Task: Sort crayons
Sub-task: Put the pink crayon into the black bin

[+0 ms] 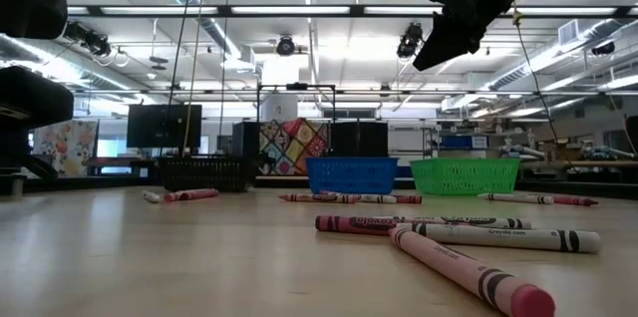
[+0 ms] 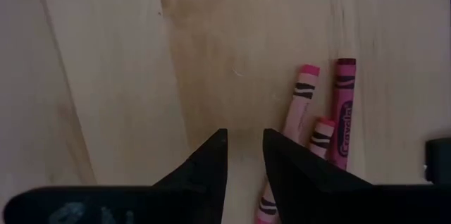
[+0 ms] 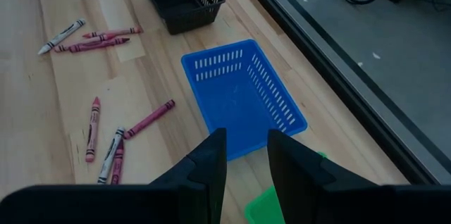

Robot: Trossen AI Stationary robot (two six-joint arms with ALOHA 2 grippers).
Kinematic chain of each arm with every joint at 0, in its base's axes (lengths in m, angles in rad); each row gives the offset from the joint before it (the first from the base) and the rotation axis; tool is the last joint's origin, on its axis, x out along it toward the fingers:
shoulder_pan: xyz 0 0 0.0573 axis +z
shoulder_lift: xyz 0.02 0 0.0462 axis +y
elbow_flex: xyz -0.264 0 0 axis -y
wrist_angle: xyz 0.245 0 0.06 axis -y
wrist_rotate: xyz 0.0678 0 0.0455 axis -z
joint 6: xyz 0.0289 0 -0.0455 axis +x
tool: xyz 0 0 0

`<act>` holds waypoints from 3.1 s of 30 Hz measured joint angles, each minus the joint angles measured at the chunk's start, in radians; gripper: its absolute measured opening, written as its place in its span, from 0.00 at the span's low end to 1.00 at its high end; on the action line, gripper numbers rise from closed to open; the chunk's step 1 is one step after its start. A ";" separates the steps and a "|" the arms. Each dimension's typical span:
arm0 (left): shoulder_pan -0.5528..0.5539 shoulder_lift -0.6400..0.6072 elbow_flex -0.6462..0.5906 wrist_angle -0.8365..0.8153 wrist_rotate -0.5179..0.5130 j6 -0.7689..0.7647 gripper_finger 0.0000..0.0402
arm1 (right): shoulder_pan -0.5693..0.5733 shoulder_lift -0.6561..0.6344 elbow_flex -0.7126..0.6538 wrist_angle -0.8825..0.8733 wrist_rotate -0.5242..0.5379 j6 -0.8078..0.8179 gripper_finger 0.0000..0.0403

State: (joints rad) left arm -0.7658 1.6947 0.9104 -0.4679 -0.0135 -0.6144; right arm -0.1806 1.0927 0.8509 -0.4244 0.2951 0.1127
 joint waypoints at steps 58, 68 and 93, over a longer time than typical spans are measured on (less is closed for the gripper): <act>-0.015 0.008 0.000 0.140 0.033 -0.003 0.26 | 0.000 0.000 0.000 -0.025 0.000 0.016 0.28; -0.016 0.008 0.001 0.143 0.034 0.000 0.26 | 0.000 0.000 0.000 -0.027 0.001 0.016 0.28; -0.008 0.056 0.008 0.089 0.005 -0.027 0.23 | 0.000 0.000 0.000 -0.027 0.003 0.016 0.28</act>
State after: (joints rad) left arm -0.7734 1.7508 0.9180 -0.3786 -0.0089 -0.6412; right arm -0.1806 1.0924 0.8505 -0.4512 0.2977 0.1285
